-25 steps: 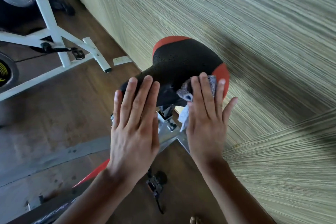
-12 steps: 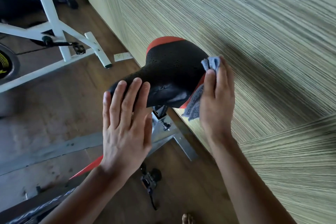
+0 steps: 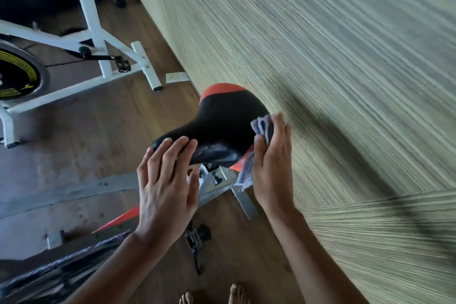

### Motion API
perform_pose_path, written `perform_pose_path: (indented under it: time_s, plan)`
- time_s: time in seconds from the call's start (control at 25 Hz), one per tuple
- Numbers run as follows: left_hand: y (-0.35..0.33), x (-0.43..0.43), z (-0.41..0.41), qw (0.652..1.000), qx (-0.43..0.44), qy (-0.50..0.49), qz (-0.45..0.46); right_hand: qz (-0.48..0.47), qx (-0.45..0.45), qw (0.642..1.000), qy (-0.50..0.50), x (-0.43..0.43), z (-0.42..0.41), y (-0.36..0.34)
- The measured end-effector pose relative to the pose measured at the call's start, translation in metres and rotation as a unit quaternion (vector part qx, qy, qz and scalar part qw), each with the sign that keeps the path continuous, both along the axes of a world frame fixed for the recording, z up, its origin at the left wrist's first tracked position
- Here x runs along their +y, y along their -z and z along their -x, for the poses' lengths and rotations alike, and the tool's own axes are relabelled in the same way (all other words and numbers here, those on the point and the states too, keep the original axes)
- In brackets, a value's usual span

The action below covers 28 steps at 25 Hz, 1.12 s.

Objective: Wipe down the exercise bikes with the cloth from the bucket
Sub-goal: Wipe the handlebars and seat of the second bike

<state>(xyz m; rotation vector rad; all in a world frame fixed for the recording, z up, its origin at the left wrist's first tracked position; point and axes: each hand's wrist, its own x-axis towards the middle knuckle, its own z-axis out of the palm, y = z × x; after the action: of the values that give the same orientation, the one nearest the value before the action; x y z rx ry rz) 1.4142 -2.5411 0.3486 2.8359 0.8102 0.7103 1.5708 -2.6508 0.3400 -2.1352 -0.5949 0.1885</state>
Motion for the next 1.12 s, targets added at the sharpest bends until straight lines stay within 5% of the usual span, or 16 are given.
perform_pose_path:
  time_s: [0.32, 0.52, 0.64, 0.8, 0.96, 1.12]
  plan:
    - [-0.019, 0.023, -0.002, 0.994, 0.01, 0.077, 0.071, 0.066, -0.082, 0.994, -0.029, -0.005, 0.002, -0.003]
    - [-0.015, 0.023, 0.0, 0.992, -0.011, 0.091, 0.082, 0.146, -0.013, 0.989, -0.004, 0.04, -0.052, -0.022]
    - [-0.017, 0.019, -0.004, 0.993, -0.024, 0.07, 0.096, 0.242, -0.07, 0.965, -0.07, 0.063, -0.067, -0.025]
    - [-0.019, 0.016, -0.007, 0.993, -0.036, 0.052, 0.101, 0.244, -0.061, 0.955, -0.155, 0.069, -0.083, -0.03]
    - [-0.021, 0.013, -0.009, 0.993, -0.038, 0.033, 0.109, 0.186, 0.033, 0.953, -0.236, 0.091, -0.109, -0.042]
    - [-0.023, 0.012, -0.009, 0.994, -0.027, 0.023, 0.107, 0.226, 0.148, 0.906, -0.327, 0.133, -0.135, -0.057]
